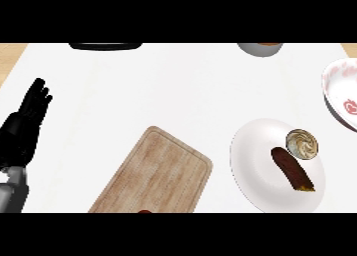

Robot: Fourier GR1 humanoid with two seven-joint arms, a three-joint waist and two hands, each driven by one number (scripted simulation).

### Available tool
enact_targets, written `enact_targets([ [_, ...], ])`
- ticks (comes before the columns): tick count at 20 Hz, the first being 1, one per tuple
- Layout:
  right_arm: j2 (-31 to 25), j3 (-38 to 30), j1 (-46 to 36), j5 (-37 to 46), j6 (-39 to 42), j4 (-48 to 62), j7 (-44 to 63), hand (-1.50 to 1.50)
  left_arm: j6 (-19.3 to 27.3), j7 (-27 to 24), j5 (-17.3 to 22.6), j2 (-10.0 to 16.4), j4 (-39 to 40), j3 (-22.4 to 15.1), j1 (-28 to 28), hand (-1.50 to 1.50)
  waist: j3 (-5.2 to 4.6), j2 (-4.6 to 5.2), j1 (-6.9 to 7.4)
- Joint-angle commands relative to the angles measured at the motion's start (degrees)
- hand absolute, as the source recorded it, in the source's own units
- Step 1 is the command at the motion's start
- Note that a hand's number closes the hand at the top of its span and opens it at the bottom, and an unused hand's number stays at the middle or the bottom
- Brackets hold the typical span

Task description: Pick the sweet potato from the plate and place it in the bowl

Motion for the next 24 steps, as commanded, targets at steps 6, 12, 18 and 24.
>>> enact_targets([
  [6,-9.5,10.4,-14.2,-1.6,13.5,4.7,16.0,-1.50,-0.2,1.8,-0.8,-1.3,-1.0,-0.5,-2.0,0.00,0.01,0.24,1.76],
  [12,-5.4,20.7,-25.0,-0.8,20.5,14.0,18.9,-1.50,-1.0,2.9,-1.9,-2.0,1.5,-0.8,-5.4,0.00,0.05,0.36,1.41],
  [18,-1.6,26.6,-29.9,0.1,28.5,19.5,23.0,-1.50,0.3,1.2,-3.6,-3.6,0.2,-0.3,-1.7,0.00,0.04,0.15,0.82],
  [24,1.0,26.7,-30.0,3.4,34.4,22.0,24.0,-1.50,-4.3,-0.9,-1.2,-2.2,-0.9,3.4,2.8,0.00,0.04,-0.05,0.17],
])
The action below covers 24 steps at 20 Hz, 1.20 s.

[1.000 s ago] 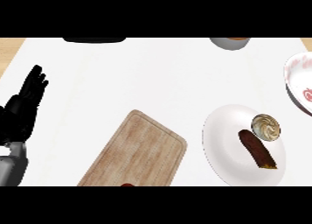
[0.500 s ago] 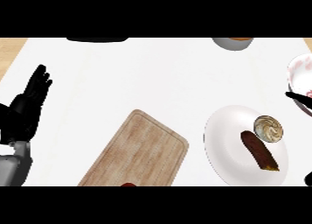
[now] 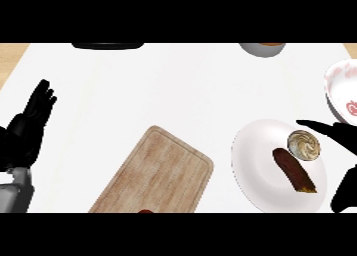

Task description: Pick the sweet potato from the plate and place it in the bowl

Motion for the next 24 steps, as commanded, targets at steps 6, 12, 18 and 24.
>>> enact_targets([
  [6,5.3,2.6,-1.2,17.9,-3.4,2.6,-6.8,-1.50,-2.3,-2.0,-0.9,-0.8,2.6,2.3,0.2,0.00,0.02,-0.07,-0.43],
  [12,11.3,2.9,4.3,24.5,-5.8,2.6,-8.7,-1.50,-1.2,-1.3,-3.9,-3.4,-2.7,1.6,4.1,0.00,0.01,-0.15,-0.51],
  [18,17.0,3.8,6.0,26.5,-1.8,0.1,-4.3,-1.50,-3.5,1.7,-3.5,-2.7,-1.2,4.6,-0.4,0.00,0.00,-0.15,-0.73],
  [24,18.6,0.1,7.1,31.4,-1.2,2.7,-8.5,-1.50,-4.2,3.7,-4.7,-3.6,-4.9,6.3,1.2,0.00,0.01,-0.16,-0.71],
])
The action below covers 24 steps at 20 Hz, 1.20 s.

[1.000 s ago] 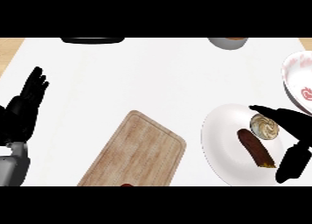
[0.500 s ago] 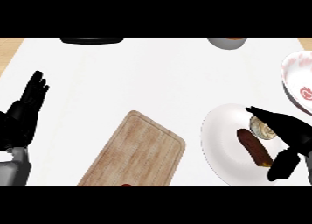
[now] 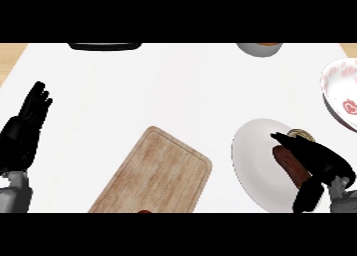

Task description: Pick the sweet potato from the plate and place it in the bowl

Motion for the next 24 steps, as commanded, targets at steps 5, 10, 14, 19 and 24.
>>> enact_targets([
  [5,4.8,-0.7,-0.1,8.3,-4.4,8.3,-7.0,-1.50,1.3,0.1,-3.9,-3.3,1.8,-0.7,-2.6,0.00,0.12,0.14,-0.01],
  [10,8.0,-0.8,-0.8,9.2,-2.9,9.9,-4.9,-1.50,-1.1,-1.0,-2.3,-2.0,0.3,1.8,0.4,0.00,0.12,0.10,0.30],
  [14,9.0,-0.2,-5.4,9.3,-2.4,15.6,-9.5,1.50,-2.5,2.8,-1.6,-1.2,-0.6,1.3,-2.8,0.00,0.15,0.23,0.68],
  [19,8.0,-2.2,-2.9,9.6,-4.6,16.7,-15.5,1.50,-2.9,1.1,-1.5,-0.6,-0.7,3.1,-1.5,0.00,0.13,0.15,0.27],
  [24,9.7,-3.5,-6.4,11.5,-5.5,18.8,-15.3,1.50,-3.6,-1.5,-1.9,-0.9,1.9,4.2,-0.2,0.00,0.10,0.16,0.16],
])
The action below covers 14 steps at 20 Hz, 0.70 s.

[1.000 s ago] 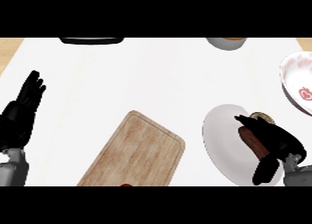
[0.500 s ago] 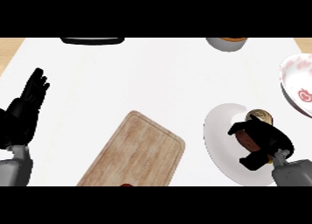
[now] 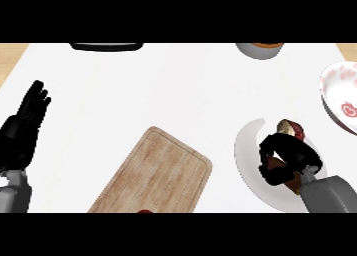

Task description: Pick the sweet potato from the plate and place it in the bowl

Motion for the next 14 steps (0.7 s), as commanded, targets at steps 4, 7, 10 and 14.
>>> enact_targets([
  [4,0.8,-1.6,1.9,6.1,-8.8,2.9,-1.0,1.50,-0.8,-1.5,-0.2,-1.0,0.0,0.3,1.3,0.00,0.81,0.82,-0.32],
  [7,0.1,-6.2,-9.8,6.6,-8.2,9.6,0.4,1.50,1.2,0.0,-2.4,-2.7,0.5,-2.0,-1.5,0.00,0.83,0.98,0.26],
  [10,3.2,-5.5,-14.5,11.0,-13.1,12.1,4.4,1.50,0.2,1.0,-1.7,-1.3,0.6,-0.7,-2.8,0.00,0.82,0.98,0.29],
  [14,0.4,-6.7,-11.1,12.0,-14.8,3.6,3.9,1.50,-1.9,-0.4,0.3,0.2,1.3,2.0,-0.7,0.00,0.79,0.73,-0.45],
])
